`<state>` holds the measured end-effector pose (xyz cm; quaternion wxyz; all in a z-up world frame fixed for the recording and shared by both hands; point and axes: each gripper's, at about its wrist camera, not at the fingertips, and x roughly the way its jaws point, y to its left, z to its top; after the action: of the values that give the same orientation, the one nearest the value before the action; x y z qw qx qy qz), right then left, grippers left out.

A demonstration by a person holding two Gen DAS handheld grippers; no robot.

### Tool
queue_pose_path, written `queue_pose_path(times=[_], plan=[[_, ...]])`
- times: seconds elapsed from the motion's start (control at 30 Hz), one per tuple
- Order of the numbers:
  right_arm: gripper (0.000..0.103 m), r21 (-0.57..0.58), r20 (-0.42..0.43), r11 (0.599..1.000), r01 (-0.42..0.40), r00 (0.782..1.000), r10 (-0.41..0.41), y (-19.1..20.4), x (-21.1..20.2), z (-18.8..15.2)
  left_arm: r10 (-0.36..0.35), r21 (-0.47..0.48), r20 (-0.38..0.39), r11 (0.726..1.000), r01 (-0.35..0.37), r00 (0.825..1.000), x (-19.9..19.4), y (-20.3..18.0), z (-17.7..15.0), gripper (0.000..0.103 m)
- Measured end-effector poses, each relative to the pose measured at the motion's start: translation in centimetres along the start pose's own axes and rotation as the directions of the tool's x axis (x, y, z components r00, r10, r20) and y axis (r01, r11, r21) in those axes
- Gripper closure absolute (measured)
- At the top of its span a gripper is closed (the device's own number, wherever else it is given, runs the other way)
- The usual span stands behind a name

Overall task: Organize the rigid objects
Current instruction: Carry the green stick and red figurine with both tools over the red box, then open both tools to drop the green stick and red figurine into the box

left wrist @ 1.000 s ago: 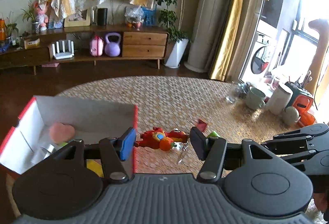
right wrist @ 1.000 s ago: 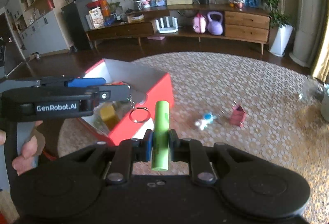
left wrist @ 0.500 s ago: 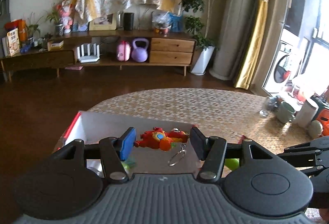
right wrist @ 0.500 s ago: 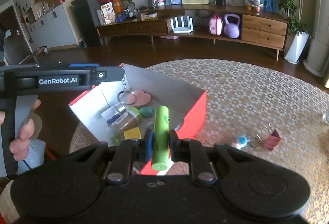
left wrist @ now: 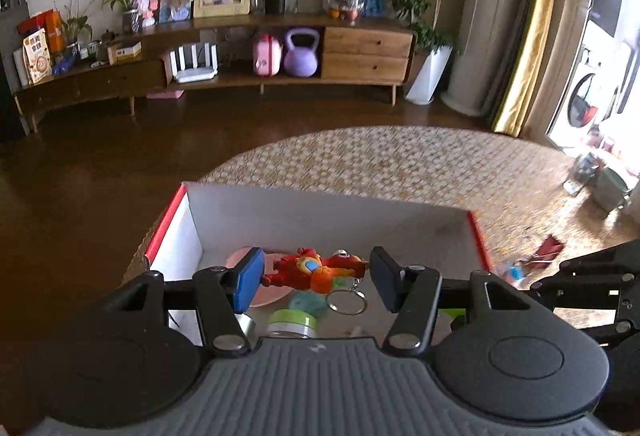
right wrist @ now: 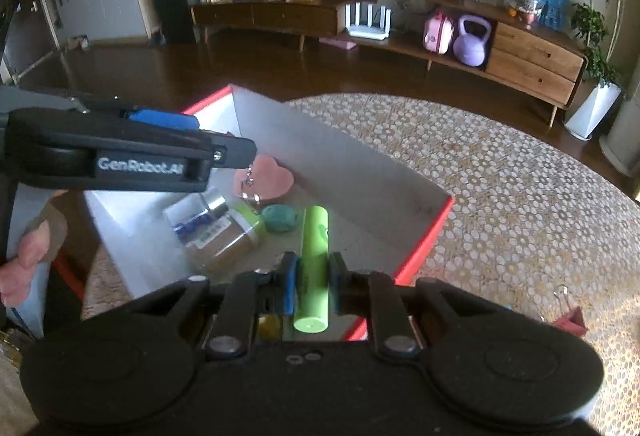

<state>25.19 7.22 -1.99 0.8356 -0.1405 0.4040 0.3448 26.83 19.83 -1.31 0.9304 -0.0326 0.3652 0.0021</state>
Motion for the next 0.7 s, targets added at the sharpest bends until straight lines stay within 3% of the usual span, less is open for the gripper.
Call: queue_pose_path(times=[0.47,0.7], plan=[[0.088,-0.069,-0.097,0.997,0.033,0.995,-0.04,1.6,6.9,1.4,0.049,0.03,-0.13,0.999,-0.045,0.99,7.6,0.2,-0.6,0.045],[0.088,-0.083,-0.129,0.996,0.024,0.991,-0.035,2.2,8.6,1.4,0.032,0.039,-0.235,0.999,-0.023,0.972,9.6,0.3,-0.5,0.045]])
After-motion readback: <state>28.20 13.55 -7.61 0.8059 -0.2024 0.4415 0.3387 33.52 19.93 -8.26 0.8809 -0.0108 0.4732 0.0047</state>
